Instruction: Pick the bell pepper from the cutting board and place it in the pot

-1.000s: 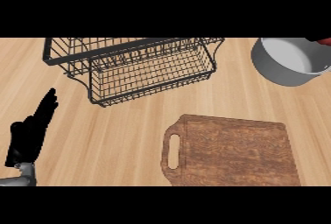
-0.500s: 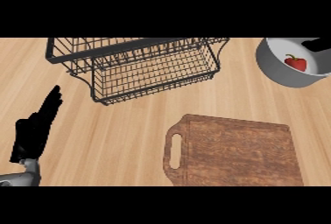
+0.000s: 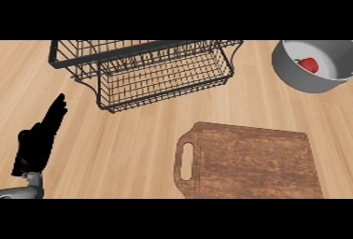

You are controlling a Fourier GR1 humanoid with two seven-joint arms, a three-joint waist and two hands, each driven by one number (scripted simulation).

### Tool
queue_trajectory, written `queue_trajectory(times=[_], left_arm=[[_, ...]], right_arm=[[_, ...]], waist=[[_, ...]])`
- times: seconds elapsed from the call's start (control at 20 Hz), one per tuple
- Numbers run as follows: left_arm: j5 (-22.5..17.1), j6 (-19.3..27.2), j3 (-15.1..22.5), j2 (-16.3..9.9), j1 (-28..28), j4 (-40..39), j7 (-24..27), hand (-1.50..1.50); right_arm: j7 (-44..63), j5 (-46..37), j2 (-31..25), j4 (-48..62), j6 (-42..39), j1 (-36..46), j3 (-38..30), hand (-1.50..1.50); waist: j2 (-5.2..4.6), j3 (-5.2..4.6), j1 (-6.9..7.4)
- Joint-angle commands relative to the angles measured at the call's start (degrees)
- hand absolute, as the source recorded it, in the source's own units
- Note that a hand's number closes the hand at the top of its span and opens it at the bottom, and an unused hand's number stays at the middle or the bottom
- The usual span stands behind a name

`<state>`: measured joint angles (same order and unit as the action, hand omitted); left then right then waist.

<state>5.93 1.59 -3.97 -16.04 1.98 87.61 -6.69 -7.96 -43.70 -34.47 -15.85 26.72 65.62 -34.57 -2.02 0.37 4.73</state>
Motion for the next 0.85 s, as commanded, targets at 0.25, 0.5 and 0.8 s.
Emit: queue_trajectory(times=[0.25,0.5,0.8], left_arm=[[-0.4,-0.7,-1.6,-1.3,-0.1,0.4,-1.8,0.00],[0.0,0.3,-3.0,-1.2,0.2,-0.8,-1.7,0.00],[-0.8,-0.9,-3.4,-0.6,-3.1,0.5,-0.4,0.00]], right_arm=[[-8.6,10.9,-2.0,0.8,-5.3,0.5,-8.8,-1.50],[-11.7,15.6,-1.9,0.7,-11.2,-1.9,-11.1,-1.50],[-15.0,20.9,-6.9,-2.1,-18.6,-8.5,-13.3,-1.50]], waist=[[0.88,-0.21,-1.80],[1.41,-0.28,-3.20],[1.84,-0.32,-4.00]])
